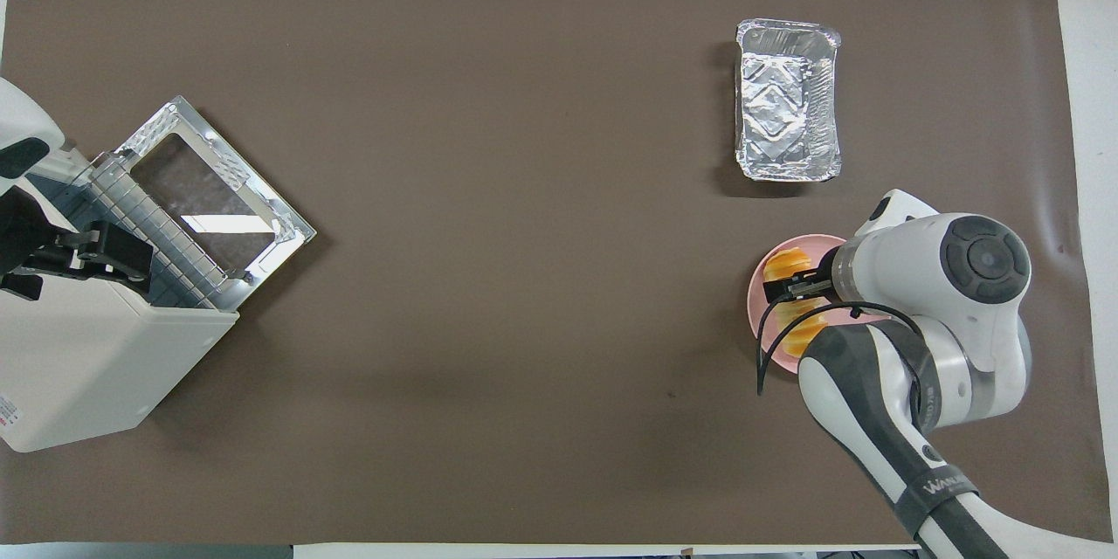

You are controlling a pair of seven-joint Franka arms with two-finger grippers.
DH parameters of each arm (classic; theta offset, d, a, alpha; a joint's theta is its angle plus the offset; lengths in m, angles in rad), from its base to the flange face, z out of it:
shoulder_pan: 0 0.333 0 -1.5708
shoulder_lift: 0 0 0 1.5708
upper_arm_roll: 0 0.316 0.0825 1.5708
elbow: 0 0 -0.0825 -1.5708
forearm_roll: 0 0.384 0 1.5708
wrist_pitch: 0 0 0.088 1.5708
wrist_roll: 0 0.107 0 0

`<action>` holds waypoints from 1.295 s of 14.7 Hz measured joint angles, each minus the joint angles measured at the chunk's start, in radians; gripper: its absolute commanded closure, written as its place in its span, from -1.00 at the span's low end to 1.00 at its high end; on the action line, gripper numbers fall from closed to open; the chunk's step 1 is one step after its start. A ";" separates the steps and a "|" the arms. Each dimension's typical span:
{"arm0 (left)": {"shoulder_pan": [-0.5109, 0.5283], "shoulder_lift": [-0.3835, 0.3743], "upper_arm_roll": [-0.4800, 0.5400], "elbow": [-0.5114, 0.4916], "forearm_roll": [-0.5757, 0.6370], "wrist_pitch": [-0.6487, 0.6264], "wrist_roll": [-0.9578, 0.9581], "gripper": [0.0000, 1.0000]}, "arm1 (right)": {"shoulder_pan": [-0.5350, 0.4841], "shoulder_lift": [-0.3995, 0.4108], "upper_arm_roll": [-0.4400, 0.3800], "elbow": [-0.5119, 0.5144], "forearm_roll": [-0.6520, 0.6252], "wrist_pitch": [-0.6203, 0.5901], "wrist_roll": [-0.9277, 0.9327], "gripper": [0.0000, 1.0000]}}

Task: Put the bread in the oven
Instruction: 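Reach the right gripper to the orange bread and grasp it, then lift the bread with the right gripper and carry it over the foil tray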

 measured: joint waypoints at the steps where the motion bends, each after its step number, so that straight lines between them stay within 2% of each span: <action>1: 0.000 0.000 0.000 0.000 0.000 0.000 0.000 -1.00 | 0.002 0.008 0.000 -0.012 0.000 0.024 0.000 -1.00; 4: 0.000 0.000 0.000 0.000 0.000 0.000 0.000 -1.00 | 0.003 0.026 0.000 -0.019 0.000 0.053 0.000 -1.00; 5: 0.000 0.000 0.000 0.000 0.000 0.000 0.000 -1.00 | 0.003 0.032 0.000 -0.020 0.000 0.064 0.000 -0.71; 6: 0.000 0.000 0.000 0.000 0.000 0.000 0.000 -1.00 | 0.003 0.039 0.000 -0.021 0.000 0.073 0.000 -0.27; 7: 0.000 0.000 0.000 0.000 0.000 0.000 0.000 -1.00 | 0.003 0.048 0.000 -0.021 0.000 0.084 0.000 0.42; 8: 0.000 0.000 0.000 0.000 0.000 0.000 0.000 -1.00 | 0.003 0.055 0.000 -0.021 0.000 0.090 0.000 0.99; 15: 0.000 0.000 0.000 0.000 0.000 0.000 0.000 -1.00 | 0.003 0.059 -0.001 -0.006 0.000 0.074 0.000 1.00; 17: 0.000 0.000 0.000 0.000 0.000 0.000 0.000 -1.00 | 0.002 0.059 -0.002 0.034 0.000 0.003 0.000 1.00; 19: 0.000 0.000 0.000 0.000 0.000 0.000 0.000 -1.00 | 0.002 0.059 -0.002 0.117 0.000 -0.109 0.000 1.00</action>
